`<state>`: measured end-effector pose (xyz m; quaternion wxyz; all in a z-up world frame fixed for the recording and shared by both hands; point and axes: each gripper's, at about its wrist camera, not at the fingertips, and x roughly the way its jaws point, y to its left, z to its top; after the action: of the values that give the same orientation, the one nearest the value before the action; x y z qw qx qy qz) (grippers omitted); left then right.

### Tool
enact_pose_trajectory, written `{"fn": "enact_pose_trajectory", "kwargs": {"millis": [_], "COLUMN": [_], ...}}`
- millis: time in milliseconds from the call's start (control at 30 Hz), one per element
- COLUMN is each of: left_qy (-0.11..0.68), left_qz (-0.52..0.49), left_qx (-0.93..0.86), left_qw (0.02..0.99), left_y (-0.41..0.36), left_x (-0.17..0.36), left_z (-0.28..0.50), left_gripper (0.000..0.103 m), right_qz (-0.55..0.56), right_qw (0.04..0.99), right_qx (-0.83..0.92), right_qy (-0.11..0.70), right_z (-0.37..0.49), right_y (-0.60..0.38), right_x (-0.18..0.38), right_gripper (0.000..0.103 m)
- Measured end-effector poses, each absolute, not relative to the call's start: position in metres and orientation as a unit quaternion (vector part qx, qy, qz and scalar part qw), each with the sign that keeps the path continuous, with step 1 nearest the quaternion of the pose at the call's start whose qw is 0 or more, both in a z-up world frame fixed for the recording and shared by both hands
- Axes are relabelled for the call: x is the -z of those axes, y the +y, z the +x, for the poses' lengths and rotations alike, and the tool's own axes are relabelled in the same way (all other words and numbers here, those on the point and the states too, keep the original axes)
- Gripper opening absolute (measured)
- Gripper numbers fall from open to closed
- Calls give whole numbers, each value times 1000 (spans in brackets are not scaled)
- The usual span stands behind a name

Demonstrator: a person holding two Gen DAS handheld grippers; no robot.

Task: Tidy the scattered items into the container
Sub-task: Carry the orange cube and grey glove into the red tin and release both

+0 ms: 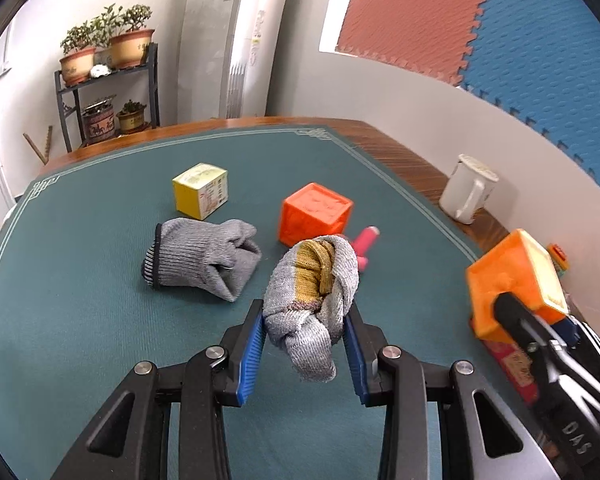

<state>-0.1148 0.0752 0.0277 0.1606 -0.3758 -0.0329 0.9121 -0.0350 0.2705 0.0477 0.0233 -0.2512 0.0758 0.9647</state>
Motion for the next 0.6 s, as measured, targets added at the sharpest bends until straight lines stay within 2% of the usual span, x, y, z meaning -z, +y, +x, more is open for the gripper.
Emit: {"fn": "enact_pose_trajectory", "kwargs": {"millis": [433, 600], "left_qy": [-12, 8], "left_qz": [-365, -371], "left_qx": [-900, -888], "left_qw": [237, 272], "left_y": [145, 184], "left_x": [-49, -51], "left_z": [-71, -54], "left_gripper": [39, 39], "right_qz": [-209, -209], "right_qw": [171, 194], "right_qx": [-955, -948], "right_qy": [125, 140], "right_z": [58, 77], "right_y": [396, 424], "right_x": [-68, -63], "right_gripper": [60, 60]}}
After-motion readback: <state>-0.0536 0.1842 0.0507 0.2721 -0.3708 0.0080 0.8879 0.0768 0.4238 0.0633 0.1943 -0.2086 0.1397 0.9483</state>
